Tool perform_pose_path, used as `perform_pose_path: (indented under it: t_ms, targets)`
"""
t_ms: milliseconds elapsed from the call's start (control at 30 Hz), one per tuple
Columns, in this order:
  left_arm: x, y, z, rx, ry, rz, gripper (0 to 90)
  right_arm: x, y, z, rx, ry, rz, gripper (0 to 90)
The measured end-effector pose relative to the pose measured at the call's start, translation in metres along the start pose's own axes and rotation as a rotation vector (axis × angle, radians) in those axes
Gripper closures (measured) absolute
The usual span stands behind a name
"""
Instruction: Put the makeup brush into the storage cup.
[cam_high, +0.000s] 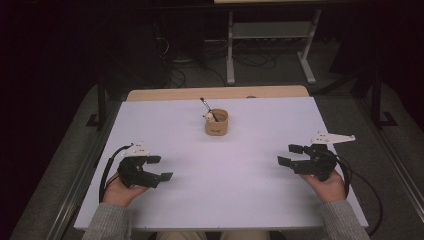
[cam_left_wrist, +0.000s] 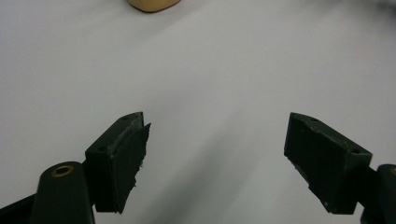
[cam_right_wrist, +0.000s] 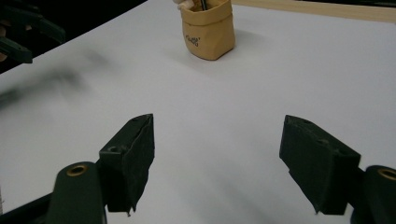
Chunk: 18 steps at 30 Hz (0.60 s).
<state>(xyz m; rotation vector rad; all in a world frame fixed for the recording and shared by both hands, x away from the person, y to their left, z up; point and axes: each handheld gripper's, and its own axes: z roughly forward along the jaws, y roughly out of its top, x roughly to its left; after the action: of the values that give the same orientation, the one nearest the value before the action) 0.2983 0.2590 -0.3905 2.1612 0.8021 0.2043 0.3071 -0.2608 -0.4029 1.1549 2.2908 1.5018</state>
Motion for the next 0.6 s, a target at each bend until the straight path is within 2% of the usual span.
perform_pose_path:
  t_ms: [600]
  targets:
    - [0.000, -0.003, 0.002, 0.007, 0.003, -0.002, 20.3, 0.003, -0.019, -0.005, -0.012, 0.001, 0.021, 24.9]
